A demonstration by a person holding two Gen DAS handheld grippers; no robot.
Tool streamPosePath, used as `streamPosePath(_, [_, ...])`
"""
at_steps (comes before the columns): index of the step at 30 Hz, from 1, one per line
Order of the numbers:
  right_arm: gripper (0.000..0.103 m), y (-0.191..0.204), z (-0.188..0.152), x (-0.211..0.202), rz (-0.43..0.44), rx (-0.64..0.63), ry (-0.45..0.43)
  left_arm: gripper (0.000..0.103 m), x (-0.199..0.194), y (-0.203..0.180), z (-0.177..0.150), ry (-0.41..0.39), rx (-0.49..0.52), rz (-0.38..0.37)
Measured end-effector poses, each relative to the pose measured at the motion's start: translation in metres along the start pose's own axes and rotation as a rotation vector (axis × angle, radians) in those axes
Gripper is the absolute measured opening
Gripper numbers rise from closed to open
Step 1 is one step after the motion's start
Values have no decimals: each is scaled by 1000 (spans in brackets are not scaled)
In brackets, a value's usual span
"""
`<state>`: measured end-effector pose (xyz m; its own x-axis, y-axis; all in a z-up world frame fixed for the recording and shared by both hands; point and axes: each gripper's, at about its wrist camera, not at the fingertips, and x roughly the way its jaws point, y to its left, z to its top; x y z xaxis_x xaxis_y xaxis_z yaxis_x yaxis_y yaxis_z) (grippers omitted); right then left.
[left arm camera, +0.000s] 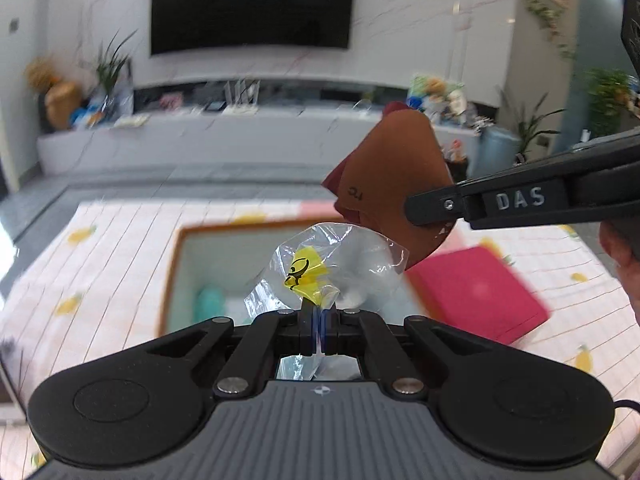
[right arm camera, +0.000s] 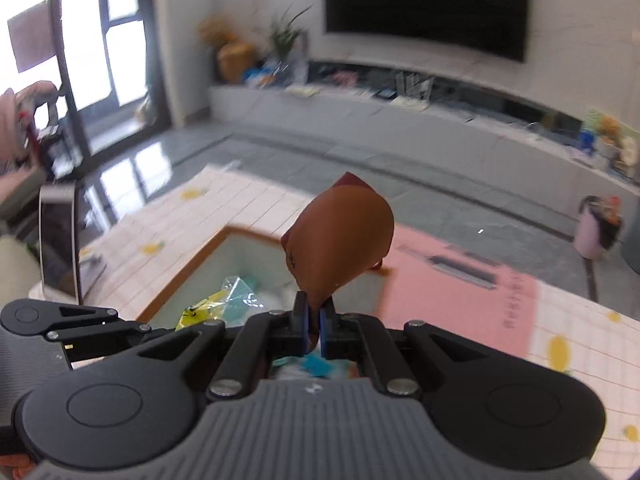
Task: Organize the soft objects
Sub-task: 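Lift and carry the brown cloth and plastic bag over the orange box, then open both grippers to drop the cloth and bag into the box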
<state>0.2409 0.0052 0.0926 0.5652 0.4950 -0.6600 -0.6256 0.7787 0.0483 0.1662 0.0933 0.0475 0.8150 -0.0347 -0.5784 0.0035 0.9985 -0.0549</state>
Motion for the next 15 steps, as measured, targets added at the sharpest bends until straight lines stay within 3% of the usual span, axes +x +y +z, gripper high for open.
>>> streamPosePath(5, [2,27,-11,61,-12,-19,132,1,17,25,-25,72,-32,28])
streamPosePath(10, [2,29,-19,104,-68,-36,212,6,30,33,-38,141,-38,-10])
streamPosePath(12, [2,29,-20,111,-93,-43,163,18,36,33,-40,168,-21,-5])
streamPosePath(14, [3,29,-21,117,-56,-51,164,62,39,37,-43,186,-15,0])
streamPosePath(15, [3,27,-20,121,-65,-38,167,73,41,38,-42,189,-4,2])
